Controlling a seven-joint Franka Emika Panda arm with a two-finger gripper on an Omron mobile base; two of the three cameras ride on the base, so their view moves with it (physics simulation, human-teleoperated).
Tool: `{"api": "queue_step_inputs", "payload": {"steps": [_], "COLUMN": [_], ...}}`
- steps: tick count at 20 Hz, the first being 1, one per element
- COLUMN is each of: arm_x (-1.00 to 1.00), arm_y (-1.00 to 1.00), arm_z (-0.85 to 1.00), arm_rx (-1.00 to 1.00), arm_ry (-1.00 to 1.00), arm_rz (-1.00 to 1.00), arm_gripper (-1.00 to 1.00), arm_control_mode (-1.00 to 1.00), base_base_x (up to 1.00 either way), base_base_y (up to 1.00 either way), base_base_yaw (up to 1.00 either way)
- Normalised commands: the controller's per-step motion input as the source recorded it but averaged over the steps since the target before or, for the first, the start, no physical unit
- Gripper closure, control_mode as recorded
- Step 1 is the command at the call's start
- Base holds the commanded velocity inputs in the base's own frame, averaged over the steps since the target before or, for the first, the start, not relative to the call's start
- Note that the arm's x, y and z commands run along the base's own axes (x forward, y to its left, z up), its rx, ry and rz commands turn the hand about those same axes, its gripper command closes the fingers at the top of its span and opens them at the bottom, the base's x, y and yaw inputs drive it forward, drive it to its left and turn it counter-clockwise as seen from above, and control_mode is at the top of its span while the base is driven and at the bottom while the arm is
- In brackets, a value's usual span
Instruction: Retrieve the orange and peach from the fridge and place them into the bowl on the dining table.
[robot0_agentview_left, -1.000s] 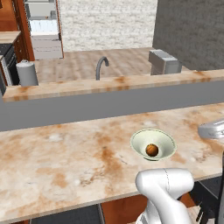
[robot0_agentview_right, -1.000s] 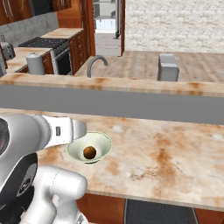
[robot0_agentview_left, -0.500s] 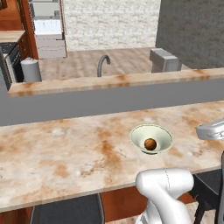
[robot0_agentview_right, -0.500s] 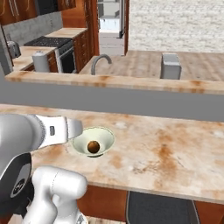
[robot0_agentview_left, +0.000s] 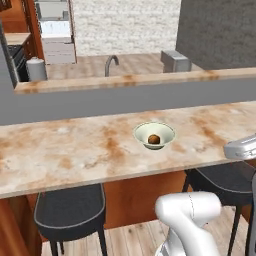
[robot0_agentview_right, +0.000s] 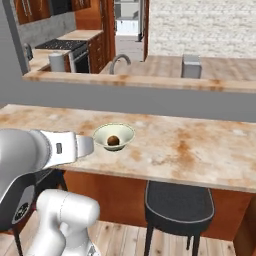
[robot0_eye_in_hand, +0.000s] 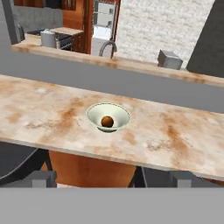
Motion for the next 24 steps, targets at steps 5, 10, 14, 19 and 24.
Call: {"api": "queue_step_inputs", "payload": {"steps": [5, 10, 14, 19, 24], "arm_x": [0.0, 0.0, 0.0, 0.0, 0.0], "arm_y": [0.0, 0.0, 0.0, 0.0, 0.0], "arm_z": [0.0, 0.0, 0.0, 0.0, 0.0], "arm_rx": [0.0, 0.0, 0.0, 0.0, 0.0], "arm_ry": [0.0, 0.0, 0.0, 0.0, 0.0], "arm_rz": [0.0, 0.0, 0.0, 0.0, 0.0], "arm_gripper": [-1.0, -1.0, -1.0, -1.0, -1.0], "arm_control_mode": [1.0, 1.0, 1.0, 1.0, 1.0], "base_base_x": [-0.53, 0.02, 0.26, 0.34, 0.3], "base_base_y": [-0.66, -0.94, -1.0, -1.0, -1.0], "base_base_yaw": [-0.03, -0.03, -0.04, -0.04, -0.03]}}
